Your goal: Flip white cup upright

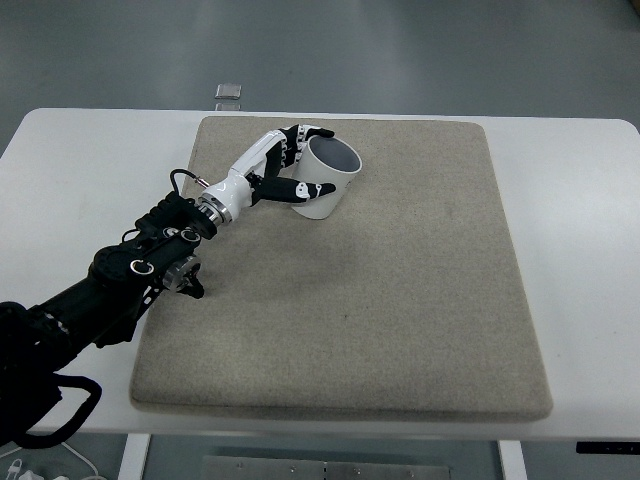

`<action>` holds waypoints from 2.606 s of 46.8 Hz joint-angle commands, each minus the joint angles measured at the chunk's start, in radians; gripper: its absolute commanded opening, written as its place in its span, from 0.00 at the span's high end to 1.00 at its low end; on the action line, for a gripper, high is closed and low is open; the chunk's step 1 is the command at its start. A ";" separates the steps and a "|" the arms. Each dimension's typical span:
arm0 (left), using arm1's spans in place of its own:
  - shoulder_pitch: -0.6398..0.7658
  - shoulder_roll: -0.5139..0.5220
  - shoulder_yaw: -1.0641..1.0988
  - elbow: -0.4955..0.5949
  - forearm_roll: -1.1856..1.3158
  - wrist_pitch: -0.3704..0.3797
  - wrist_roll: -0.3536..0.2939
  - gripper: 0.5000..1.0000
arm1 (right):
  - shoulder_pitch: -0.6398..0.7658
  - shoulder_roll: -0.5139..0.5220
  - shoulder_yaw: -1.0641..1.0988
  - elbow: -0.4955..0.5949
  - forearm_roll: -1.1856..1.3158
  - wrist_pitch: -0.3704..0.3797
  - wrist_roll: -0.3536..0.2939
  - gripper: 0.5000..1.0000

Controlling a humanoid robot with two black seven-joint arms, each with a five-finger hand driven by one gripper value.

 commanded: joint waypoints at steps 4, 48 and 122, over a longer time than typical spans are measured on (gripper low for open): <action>0.000 0.000 0.000 -0.002 -0.005 0.002 0.000 0.48 | 0.000 0.000 0.000 0.000 0.000 0.000 0.000 0.14; -0.008 0.003 -0.044 -0.069 -0.029 0.002 0.000 0.02 | 0.000 0.000 -0.003 0.000 0.000 0.002 0.000 0.14; -0.244 0.044 -0.139 0.112 -0.681 0.009 0.202 0.02 | -0.006 0.000 -0.002 0.002 0.002 0.003 0.000 0.14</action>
